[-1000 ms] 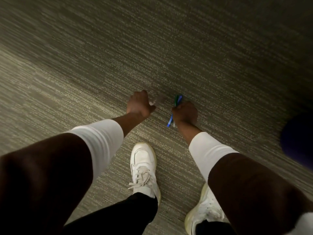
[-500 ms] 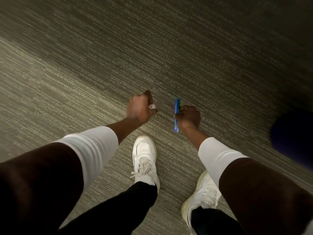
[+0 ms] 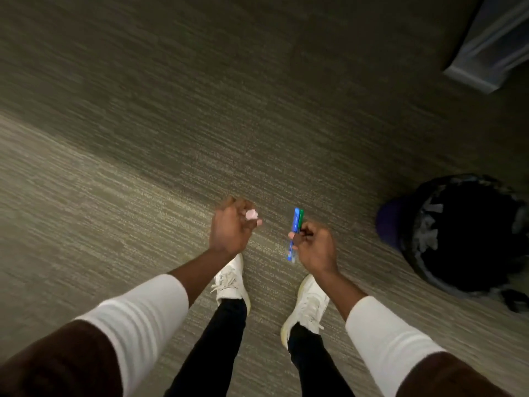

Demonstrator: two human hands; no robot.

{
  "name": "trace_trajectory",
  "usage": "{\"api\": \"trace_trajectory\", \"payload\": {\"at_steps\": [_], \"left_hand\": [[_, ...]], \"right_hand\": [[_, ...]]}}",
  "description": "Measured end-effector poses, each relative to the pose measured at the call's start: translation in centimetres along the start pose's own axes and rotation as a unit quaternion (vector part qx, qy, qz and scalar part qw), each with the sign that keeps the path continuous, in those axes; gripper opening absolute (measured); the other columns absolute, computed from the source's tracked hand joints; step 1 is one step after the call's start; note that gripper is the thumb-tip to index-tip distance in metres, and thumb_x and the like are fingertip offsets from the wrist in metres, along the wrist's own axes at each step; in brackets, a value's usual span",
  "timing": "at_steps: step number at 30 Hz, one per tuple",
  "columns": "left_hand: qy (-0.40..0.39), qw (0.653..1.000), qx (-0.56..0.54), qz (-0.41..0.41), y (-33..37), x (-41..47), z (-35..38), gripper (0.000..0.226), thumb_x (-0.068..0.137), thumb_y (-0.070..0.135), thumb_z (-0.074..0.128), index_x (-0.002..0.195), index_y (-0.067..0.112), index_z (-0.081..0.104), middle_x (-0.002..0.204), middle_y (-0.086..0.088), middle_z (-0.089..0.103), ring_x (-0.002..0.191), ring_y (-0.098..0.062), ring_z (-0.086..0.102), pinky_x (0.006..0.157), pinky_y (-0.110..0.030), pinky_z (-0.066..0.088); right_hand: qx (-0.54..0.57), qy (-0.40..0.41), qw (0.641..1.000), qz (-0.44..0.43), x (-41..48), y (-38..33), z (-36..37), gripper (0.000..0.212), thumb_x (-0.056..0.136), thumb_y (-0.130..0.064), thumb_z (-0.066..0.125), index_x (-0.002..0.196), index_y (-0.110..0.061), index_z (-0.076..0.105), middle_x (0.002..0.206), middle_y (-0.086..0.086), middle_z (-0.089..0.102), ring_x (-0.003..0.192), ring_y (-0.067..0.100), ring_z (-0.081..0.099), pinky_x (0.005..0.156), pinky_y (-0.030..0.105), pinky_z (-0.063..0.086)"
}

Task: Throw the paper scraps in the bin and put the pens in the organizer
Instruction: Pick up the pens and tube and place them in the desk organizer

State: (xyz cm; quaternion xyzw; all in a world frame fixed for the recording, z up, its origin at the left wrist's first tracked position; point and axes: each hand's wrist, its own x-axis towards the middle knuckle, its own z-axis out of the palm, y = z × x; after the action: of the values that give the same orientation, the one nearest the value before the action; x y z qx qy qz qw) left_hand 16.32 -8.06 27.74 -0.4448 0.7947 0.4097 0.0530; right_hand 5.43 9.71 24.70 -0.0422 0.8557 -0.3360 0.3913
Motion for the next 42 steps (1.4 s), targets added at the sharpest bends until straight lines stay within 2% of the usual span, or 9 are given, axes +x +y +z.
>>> {"api": "trace_trajectory", "payload": {"at_steps": [4,7,11,15,19,26,31,37,42], "left_hand": [[-0.005,0.999,-0.03,-0.011,5.1,-3.7,-2.2,0.033,0.079,0.022,0.092,0.1,0.014,0.069,0.1,-0.002,0.073,0.092,-0.02,0.073,0.083,-0.044,0.062],[-0.009,0.999,-0.044,-0.014,8.7,-6.2,-3.4,0.029,0.082,0.018,0.09,0.1,0.015,0.068,0.095,0.002,0.077,0.092,-0.016,0.075,0.083,-0.043,0.063],[0.005,0.997,-0.077,-0.003,13.1,-8.3,-4.8,0.023,0.084,0.017,0.088,0.099,0.019,0.072,0.089,0.011,0.077,0.086,-0.003,0.074,0.078,-0.032,0.062],[0.021,0.995,-0.093,0.012,17.1,-10.1,-6.5,0.019,0.09,0.032,0.083,0.108,0.027,0.078,0.081,0.029,0.076,0.082,0.008,0.073,0.078,-0.029,0.063],[0.013,0.994,-0.104,0.024,21.8,-11.8,-9.0,0.025,0.091,0.031,0.081,0.115,0.026,0.078,0.092,0.01,0.08,0.085,-0.01,0.078,0.083,-0.042,0.064],[-0.007,0.993,-0.105,0.047,29.3,-14.7,-13.9,0.025,0.078,0.027,0.093,0.098,0.029,0.078,0.081,0.012,0.078,0.075,-0.005,0.074,0.068,-0.019,0.058],[0.0,0.992,-0.122,0.04,33.5,-16.9,-16.7,0.023,0.077,0.03,0.094,0.093,0.029,0.078,0.077,0.009,0.078,0.065,0.001,0.07,0.061,-0.014,0.055],[0.006,0.99,-0.127,0.053,38.0,-19.4,-19.1,0.023,0.075,0.031,0.095,0.089,0.033,0.077,0.077,0.024,0.075,0.064,0.007,0.068,0.059,-0.009,0.051],[0.016,0.988,-0.129,0.078,41.3,-20.4,-21.3,0.024,0.075,0.029,0.095,0.093,0.029,0.079,0.075,0.011,0.076,0.064,0.007,0.066,0.061,-0.009,0.051]], "right_hand": [[-0.002,0.006,1.0,-0.022,-4.9,-3.4,-5.6,0.028,0.084,-0.012,0.082,0.07,-0.027,0.064,0.074,0.001,0.072,0.073,0.03,0.072,0.075,0.052,0.059],[0.003,0.008,1.0,-0.026,-7.7,-5.6,-9.5,0.014,0.085,-0.017,0.084,0.08,-0.021,0.071,0.079,0.001,0.076,0.076,0.024,0.074,0.076,0.047,0.06],[-0.021,0.031,0.998,-0.046,-10.3,-8.4,-14.0,0.013,0.085,-0.019,0.085,0.082,-0.016,0.072,0.079,-0.002,0.075,0.075,0.019,0.072,0.072,0.038,0.057],[-0.025,0.059,0.997,-0.048,-12.5,-10.8,-18.1,0.014,0.083,-0.021,0.086,0.086,-0.012,0.074,0.08,-0.002,0.076,0.073,0.018,0.072,0.069,0.035,0.055],[-0.035,0.081,0.995,-0.053,-15.1,-13.3,-22.6,0.018,0.082,-0.025,0.086,0.086,-0.013,0.074,0.081,-0.001,0.077,0.076,0.019,0.072,0.071,0.038,0.057],[-0.03,0.099,0.992,-0.074,-19.9,-17.4,-28.9,0.018,0.081,-0.029,0.087,0.085,-0.02,0.072,0.073,-0.012,0.071,0.066,0.003,0.067,0.059,0.02,0.048],[-0.033,0.097,0.991,-0.091,-23.3,-20.3,-32.4,0.017,0.082,-0.032,0.086,0.082,-0.029,0.069,0.073,-0.014,0.07,0.068,-0.002,0.066,0.057,0.013,0.043],[-0.015,0.128,0.985,-0.114,-25.5,-23.5,-36.1,0.02,0.08,-0.034,0.087,0.077,-0.028,0.068,0.07,-0.012,0.07,0.066,0.0,0.066,0.059,0.021,0.049],[0.014,0.146,0.981,-0.124,-26.4,-26.5,-38.3,0.017,0.081,-0.031,0.087,0.082,-0.028,0.071,0.074,-0.012,0.071,0.069,0.0,0.067,0.062,0.016,0.049]]}}
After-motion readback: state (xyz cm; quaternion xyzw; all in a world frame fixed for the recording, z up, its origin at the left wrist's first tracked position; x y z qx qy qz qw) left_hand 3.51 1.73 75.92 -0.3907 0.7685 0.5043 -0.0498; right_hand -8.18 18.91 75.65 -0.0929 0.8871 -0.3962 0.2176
